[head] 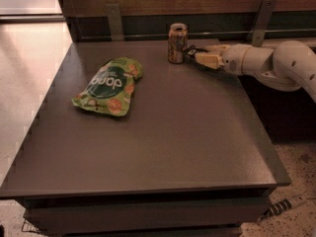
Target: Move rxbar chocolate near orange can
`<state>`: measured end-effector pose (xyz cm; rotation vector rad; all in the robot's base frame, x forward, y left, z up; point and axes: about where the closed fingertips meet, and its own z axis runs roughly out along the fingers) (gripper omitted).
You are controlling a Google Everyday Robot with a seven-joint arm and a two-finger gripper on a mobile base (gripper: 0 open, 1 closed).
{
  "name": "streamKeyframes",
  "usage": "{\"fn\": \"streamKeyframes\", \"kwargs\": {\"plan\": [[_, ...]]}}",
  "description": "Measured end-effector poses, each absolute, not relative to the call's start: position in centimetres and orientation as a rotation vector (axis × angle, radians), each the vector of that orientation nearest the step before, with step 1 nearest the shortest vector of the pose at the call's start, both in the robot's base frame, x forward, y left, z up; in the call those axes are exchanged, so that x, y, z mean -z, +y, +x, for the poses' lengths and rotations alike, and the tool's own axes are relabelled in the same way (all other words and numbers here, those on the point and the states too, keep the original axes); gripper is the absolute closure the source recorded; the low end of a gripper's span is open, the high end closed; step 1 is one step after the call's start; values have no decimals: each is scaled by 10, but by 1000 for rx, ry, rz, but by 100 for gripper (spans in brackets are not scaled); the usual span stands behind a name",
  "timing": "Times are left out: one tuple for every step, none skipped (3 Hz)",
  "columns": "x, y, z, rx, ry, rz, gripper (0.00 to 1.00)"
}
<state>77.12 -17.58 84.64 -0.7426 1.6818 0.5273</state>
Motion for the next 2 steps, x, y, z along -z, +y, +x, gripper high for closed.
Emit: {"fn": "streamKeyframes", "kwargs": {"plan": [[-844,-173,773,-531,1684,-744,52],[-843,-168,773,-538,1683,-748,21]]}}
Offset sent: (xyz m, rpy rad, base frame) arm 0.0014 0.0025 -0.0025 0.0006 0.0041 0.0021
